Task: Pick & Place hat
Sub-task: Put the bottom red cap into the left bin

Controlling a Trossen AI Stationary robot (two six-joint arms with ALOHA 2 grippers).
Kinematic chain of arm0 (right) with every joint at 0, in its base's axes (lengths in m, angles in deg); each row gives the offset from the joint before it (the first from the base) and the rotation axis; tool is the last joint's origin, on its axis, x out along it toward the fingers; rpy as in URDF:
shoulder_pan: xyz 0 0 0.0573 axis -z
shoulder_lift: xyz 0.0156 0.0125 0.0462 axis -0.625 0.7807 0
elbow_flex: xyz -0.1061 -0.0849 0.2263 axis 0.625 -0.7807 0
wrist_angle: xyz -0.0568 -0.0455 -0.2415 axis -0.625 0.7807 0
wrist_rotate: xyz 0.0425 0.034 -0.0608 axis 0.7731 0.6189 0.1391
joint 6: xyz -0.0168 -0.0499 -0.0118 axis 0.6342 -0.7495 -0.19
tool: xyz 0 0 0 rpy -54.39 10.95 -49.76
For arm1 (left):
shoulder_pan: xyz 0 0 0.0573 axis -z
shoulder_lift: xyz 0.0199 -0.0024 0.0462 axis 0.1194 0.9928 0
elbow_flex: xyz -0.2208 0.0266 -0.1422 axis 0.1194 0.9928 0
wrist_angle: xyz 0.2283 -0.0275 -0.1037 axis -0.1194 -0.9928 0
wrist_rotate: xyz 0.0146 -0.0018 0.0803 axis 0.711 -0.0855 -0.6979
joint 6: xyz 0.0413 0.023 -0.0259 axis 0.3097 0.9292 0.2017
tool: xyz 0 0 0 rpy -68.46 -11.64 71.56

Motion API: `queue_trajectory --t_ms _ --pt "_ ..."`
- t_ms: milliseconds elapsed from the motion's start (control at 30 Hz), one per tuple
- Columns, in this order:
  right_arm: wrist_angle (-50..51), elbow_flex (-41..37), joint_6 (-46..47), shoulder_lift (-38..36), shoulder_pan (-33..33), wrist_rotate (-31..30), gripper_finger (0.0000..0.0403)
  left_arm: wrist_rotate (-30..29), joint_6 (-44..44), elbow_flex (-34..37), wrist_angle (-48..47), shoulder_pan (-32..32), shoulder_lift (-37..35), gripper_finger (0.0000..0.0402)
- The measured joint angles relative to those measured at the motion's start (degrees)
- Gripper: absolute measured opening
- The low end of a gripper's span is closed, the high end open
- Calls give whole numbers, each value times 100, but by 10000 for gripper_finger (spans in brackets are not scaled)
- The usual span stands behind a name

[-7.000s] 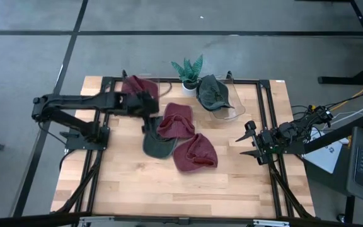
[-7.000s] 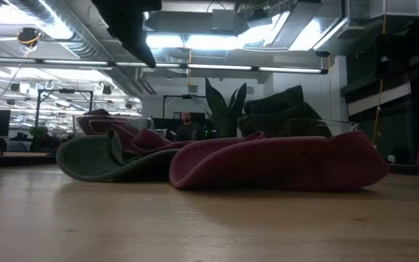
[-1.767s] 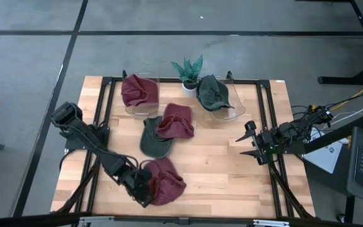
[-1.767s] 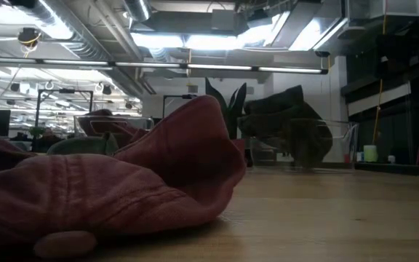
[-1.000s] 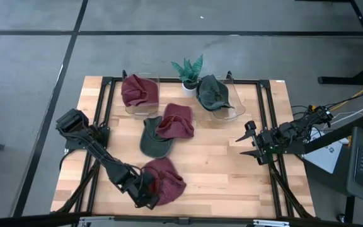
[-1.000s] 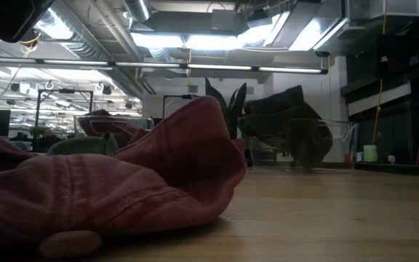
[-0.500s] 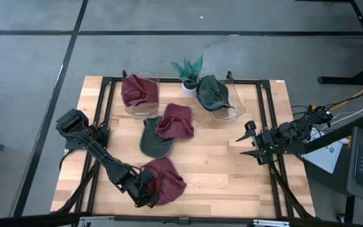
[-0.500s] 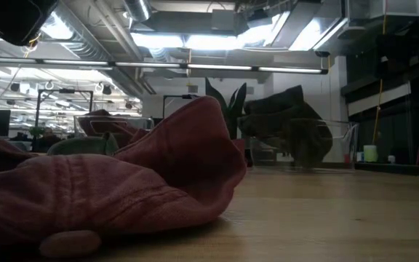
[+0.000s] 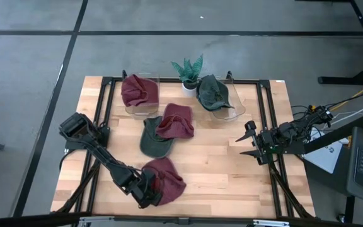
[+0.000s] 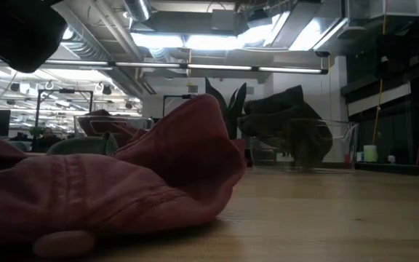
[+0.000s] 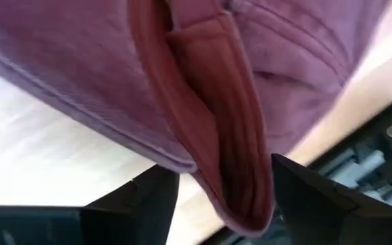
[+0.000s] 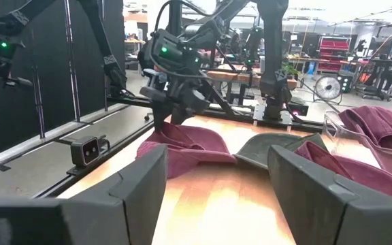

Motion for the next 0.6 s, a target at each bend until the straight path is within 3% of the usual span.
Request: queue_trajectory --t_ms 167,467,600 --pt "1 0 0 0 0 -1 252 26 63 0 -40 -4 6 162" --pt "1 0 0 0 1 1 252 313 673 0 -42 51 0 24" --pt "1 0 0 0 0 -1 252 318 1160 0 -87 88 -19 12"
